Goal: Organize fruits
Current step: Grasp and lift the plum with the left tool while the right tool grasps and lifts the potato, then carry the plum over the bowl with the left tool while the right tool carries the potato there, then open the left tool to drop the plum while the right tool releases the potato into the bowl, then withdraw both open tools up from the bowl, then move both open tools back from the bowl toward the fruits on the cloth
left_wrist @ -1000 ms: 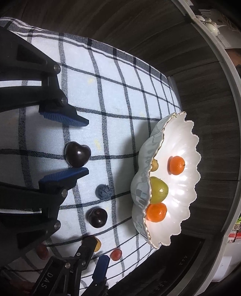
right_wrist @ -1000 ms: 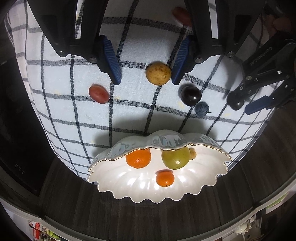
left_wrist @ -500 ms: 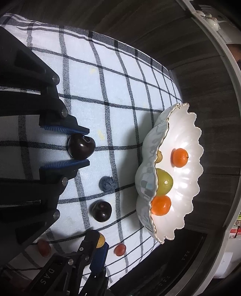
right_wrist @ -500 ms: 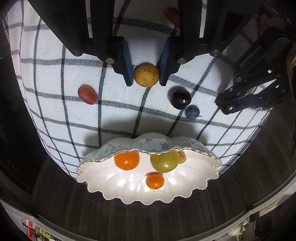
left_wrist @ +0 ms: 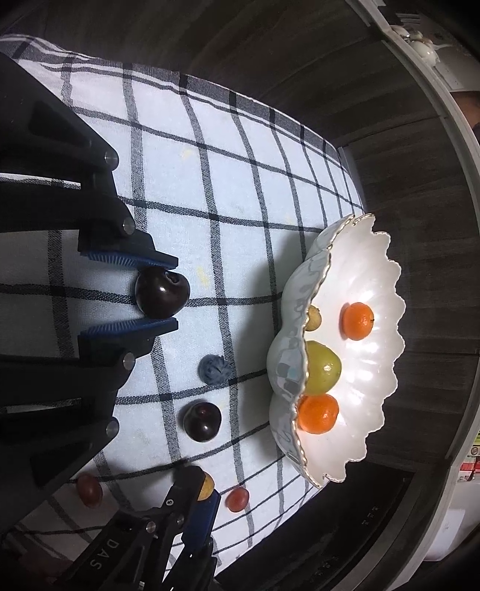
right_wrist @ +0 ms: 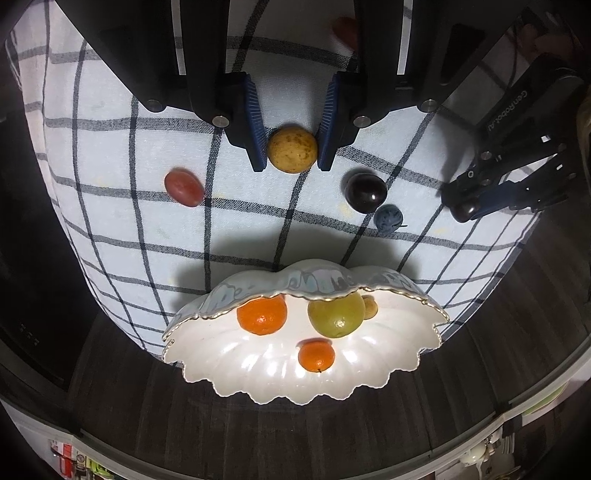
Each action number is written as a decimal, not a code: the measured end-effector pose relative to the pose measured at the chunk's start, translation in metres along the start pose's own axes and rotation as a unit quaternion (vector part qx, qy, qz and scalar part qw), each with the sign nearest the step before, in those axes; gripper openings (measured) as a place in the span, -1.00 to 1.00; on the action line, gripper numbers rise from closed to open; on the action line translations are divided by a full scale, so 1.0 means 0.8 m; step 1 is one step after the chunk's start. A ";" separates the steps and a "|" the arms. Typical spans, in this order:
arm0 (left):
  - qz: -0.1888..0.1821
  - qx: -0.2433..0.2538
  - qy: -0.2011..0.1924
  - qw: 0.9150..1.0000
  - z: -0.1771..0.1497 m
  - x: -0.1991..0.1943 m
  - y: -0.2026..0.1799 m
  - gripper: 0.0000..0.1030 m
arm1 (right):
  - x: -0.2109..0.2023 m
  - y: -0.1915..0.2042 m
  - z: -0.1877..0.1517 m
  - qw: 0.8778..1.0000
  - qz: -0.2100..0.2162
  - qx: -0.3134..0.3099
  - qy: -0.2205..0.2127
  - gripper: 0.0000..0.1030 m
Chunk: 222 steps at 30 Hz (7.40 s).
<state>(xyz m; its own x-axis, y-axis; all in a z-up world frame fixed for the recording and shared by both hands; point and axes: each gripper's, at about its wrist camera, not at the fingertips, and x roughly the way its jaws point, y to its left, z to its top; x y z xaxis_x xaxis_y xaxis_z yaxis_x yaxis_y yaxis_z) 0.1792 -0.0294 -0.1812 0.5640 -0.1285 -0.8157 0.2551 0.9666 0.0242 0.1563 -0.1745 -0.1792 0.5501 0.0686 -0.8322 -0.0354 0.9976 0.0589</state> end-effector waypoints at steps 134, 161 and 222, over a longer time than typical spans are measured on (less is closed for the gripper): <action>0.014 -0.035 -0.058 0.998 0.206 0.022 0.013 -0.47 | 0.009 -0.071 0.191 0.995 -0.048 0.050 -0.072 -0.42; 0.023 -0.043 -0.050 0.998 0.213 0.047 0.017 -0.07 | 0.037 -0.078 0.198 0.995 -0.067 0.058 -0.050 -0.41; 0.047 -0.033 -0.101 0.993 0.162 -0.108 -0.035 0.70 | -0.104 -0.086 0.142 0.990 -0.060 0.055 -0.117 0.59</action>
<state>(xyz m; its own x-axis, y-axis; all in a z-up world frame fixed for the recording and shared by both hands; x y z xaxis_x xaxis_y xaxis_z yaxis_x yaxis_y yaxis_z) 0.2248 -0.0740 -0.0365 0.7309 -0.0732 -0.6785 0.1456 0.9881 0.0502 0.2081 -0.2493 -0.0512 0.7243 -0.0649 -0.6864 0.1249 0.9914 0.0380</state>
